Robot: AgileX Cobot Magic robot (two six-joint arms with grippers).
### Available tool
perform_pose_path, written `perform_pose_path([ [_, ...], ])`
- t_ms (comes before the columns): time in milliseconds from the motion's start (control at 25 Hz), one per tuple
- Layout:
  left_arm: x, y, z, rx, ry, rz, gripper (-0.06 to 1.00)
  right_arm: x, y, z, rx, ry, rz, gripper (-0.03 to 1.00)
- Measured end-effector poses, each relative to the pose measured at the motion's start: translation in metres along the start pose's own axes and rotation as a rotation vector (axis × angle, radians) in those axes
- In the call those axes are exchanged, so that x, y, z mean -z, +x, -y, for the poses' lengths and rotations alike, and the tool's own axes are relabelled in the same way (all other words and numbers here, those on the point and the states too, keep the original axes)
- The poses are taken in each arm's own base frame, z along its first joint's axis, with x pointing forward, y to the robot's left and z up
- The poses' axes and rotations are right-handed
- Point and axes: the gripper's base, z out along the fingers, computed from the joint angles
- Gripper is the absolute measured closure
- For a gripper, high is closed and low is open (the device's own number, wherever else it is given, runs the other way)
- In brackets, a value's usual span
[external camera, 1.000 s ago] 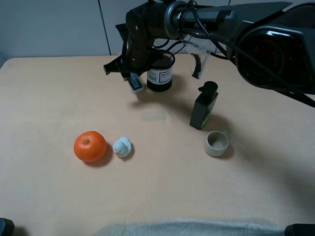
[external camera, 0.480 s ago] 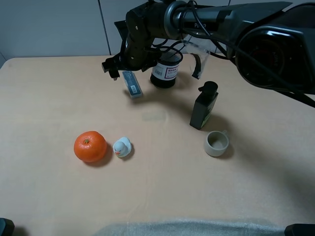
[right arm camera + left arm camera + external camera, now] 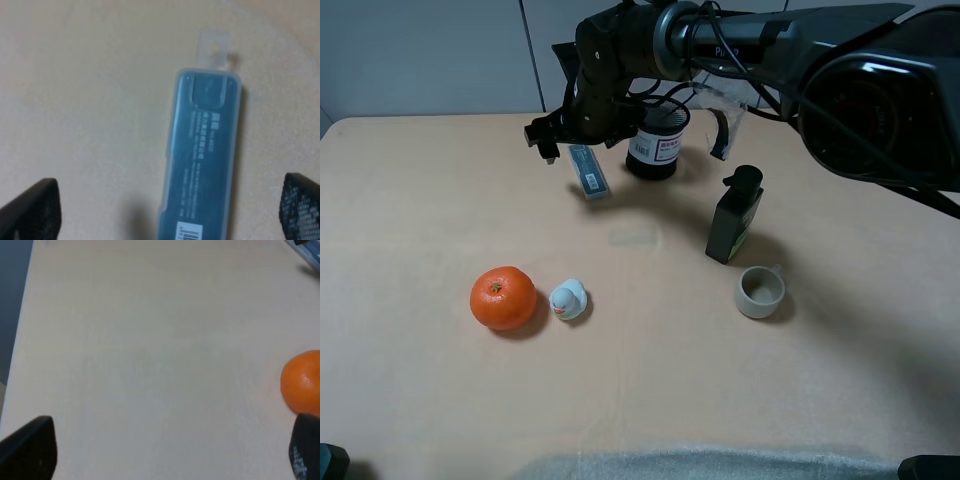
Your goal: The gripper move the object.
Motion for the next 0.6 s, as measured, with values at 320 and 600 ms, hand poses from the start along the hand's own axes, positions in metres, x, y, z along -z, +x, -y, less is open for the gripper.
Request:
perform_pose_path([
  [320, 0.000, 0.000, 0.000, 0.000, 0.000, 0.000, 0.03, 0.012, -0.007, -0.002, -0.006, -0.012, 0.021, 0.31],
  [600, 0.000, 0.000, 0.000, 0.000, 0.000, 0.000, 0.03, 0.031, -0.014, -0.006, -0.014, -0.043, 0.033, 0.31],
])
